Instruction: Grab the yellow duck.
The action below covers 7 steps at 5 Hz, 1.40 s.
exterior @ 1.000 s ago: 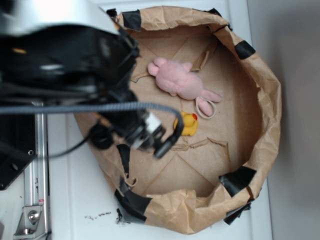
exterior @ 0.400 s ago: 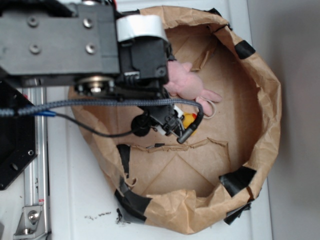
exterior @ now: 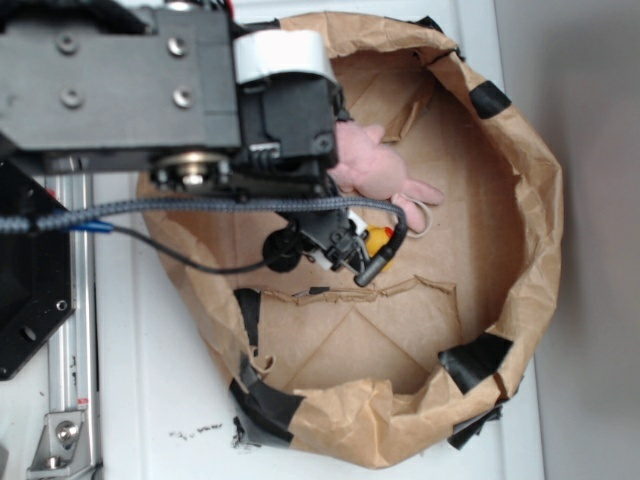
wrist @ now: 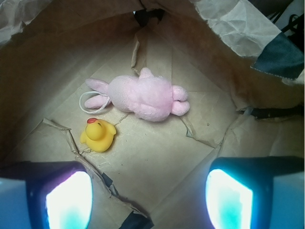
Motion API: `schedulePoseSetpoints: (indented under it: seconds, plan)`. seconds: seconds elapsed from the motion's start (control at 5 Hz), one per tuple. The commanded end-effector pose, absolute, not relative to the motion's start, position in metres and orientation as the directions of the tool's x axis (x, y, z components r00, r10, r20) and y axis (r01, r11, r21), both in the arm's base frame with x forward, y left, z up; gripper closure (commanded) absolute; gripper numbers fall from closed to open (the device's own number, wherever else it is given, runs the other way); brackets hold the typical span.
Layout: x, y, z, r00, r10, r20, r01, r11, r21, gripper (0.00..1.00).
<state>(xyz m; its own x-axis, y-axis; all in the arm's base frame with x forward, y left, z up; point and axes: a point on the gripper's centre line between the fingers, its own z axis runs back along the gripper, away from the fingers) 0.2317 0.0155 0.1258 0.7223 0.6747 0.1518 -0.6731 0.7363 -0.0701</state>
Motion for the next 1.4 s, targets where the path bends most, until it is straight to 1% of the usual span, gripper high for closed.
schedulePoseSetpoints:
  seconds: [0.0, 0.2, 0.4, 0.6, 0.8, 1.0, 1.2]
  plan:
    - [0.255, 0.028, 0.089, 0.653, 0.735, 0.185, -0.745, 0.667, -0.020, 0.00]
    - [0.257, 0.031, 0.072, 0.646, 0.749, 0.151, -0.755, 0.656, -0.024, 0.00]
    - [0.254, 0.032, 0.055, 0.658, 0.739, 0.141, -0.744, 0.667, -0.024, 0.00]
    - [0.259, 0.025, 0.049, 0.683, 0.715, 0.150, -0.716, 0.696, -0.062, 0.00]
    - [0.265, 0.020, 0.058, 0.687, 0.707, 0.168, -0.704, 0.705, -0.089, 0.00]
    - [0.262, 0.022, 0.075, 0.675, 0.713, 0.188, -0.706, 0.699, -0.115, 0.00]
    - [0.262, 0.025, 0.086, 0.665, 0.717, 0.208, -0.705, 0.695, -0.139, 0.00]
